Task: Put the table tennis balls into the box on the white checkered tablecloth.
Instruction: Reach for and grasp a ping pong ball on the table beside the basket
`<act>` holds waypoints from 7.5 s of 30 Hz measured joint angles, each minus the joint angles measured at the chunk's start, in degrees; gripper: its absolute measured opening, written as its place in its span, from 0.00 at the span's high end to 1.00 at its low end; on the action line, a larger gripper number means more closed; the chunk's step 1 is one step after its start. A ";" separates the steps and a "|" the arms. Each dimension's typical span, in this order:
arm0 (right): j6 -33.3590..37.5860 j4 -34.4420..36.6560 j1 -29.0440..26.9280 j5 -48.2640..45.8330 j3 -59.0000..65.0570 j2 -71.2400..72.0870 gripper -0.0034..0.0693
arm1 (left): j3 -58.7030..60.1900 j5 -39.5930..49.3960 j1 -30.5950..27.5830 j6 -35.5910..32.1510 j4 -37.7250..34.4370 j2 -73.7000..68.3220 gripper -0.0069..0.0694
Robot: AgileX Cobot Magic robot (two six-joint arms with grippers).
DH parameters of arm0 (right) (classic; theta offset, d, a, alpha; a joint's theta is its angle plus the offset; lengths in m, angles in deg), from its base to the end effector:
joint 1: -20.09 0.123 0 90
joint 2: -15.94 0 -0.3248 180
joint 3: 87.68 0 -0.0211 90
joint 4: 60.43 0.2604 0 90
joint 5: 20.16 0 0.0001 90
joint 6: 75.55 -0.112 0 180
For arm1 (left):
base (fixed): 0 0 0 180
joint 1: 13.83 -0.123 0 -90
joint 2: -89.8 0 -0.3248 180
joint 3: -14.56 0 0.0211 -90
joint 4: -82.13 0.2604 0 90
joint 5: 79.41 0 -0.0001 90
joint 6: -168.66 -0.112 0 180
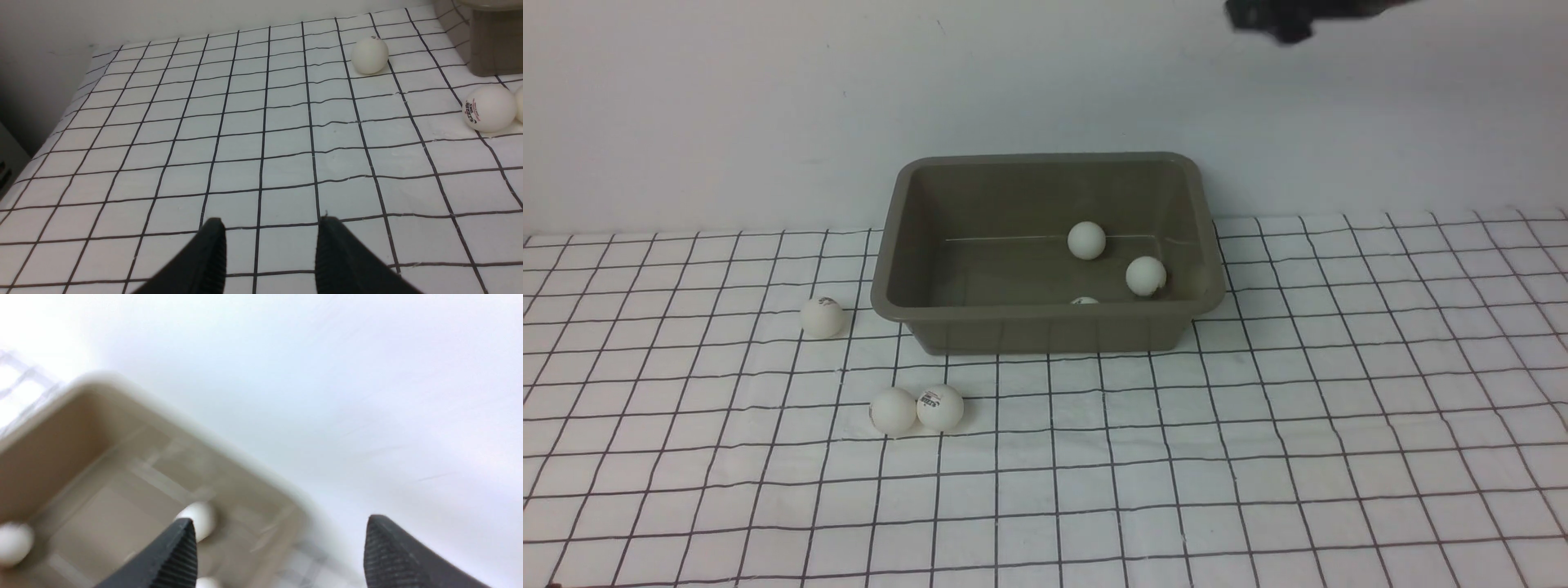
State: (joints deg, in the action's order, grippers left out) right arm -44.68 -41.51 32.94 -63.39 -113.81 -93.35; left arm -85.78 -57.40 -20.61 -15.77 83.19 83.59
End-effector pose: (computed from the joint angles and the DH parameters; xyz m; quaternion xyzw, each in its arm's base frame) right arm 0.4361 0.1250 0.4191 -0.2757 0.8380 0.0829 0.4635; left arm 0.0415 0.0057 0.1635 -0.0117 0.8083 0.0653 0.5850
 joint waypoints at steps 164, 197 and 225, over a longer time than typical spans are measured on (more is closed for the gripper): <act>-26.78 -18.92 -10.78 19.71 105.30 103.19 0.29 | -5.75 -20.67 0.05 35.79 1.85 0.00 0.54; -26.78 -18.92 -10.78 19.75 105.30 103.19 0.29 | -35.49 14.62 17.13 -2.52 -13.32 -27.06 0.27; -26.67 -18.92 -10.78 19.89 105.30 103.19 0.29 | -67.42 16.65 17.13 -42.35 -5.03 -78.27 0.26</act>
State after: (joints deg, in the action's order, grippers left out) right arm -71.35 -60.43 22.15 -43.50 -8.51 9.84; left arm -153.20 -40.75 -3.48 -58.12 78.15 5.32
